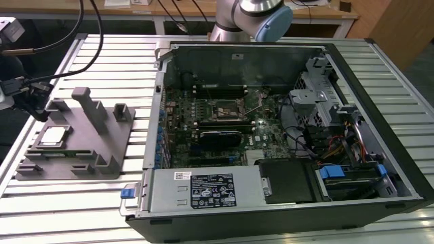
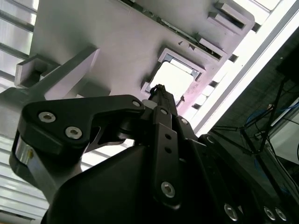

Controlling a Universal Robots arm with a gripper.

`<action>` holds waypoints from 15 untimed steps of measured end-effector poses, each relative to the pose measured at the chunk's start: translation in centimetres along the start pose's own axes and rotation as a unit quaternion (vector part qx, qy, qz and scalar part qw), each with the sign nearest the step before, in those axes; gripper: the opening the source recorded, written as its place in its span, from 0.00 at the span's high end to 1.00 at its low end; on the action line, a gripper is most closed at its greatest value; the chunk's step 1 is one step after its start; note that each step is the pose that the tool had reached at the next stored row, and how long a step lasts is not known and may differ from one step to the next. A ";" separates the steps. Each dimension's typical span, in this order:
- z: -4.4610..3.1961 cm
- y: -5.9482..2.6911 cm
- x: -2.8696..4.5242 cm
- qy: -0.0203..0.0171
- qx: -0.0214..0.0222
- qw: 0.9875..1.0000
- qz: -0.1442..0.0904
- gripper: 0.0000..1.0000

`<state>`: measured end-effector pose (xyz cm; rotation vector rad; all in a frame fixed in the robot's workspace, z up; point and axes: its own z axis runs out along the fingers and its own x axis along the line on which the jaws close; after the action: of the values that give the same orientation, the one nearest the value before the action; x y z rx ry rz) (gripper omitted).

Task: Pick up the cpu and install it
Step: 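Pick up the cpu and move it towards the insertion slot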

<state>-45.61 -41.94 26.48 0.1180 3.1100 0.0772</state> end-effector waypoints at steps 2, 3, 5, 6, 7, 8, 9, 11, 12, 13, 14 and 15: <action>0.27 -0.07 0.09 0.000 0.000 1.000 0.000 0.89; 0.39 -0.10 0.14 0.000 0.000 1.000 0.000 0.89; 0.63 -0.13 0.30 0.000 0.000 1.000 0.000 0.89; 0.79 -0.15 0.39 0.000 0.000 1.000 0.000 0.89; 0.94 -0.16 0.46 0.000 0.000 1.000 0.000 0.89; 1.09 -0.18 0.53 0.000 0.000 1.000 0.000 0.89; 1.26 -0.19 0.62 0.000 0.000 1.000 0.000 0.89; 1.62 -0.22 0.81 0.000 0.000 1.000 0.000 0.89; 1.78 -0.23 0.90 0.000 0.000 1.000 0.000 0.89; 1.94 -0.25 0.99 0.000 0.000 1.000 0.000 0.89; 2.11 -0.26 1.08 0.000 0.000 1.000 0.000 0.89; 2.25 -0.28 1.14 0.000 0.000 1.000 0.000 0.89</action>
<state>-46.71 -42.03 24.19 0.1170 3.1100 0.0772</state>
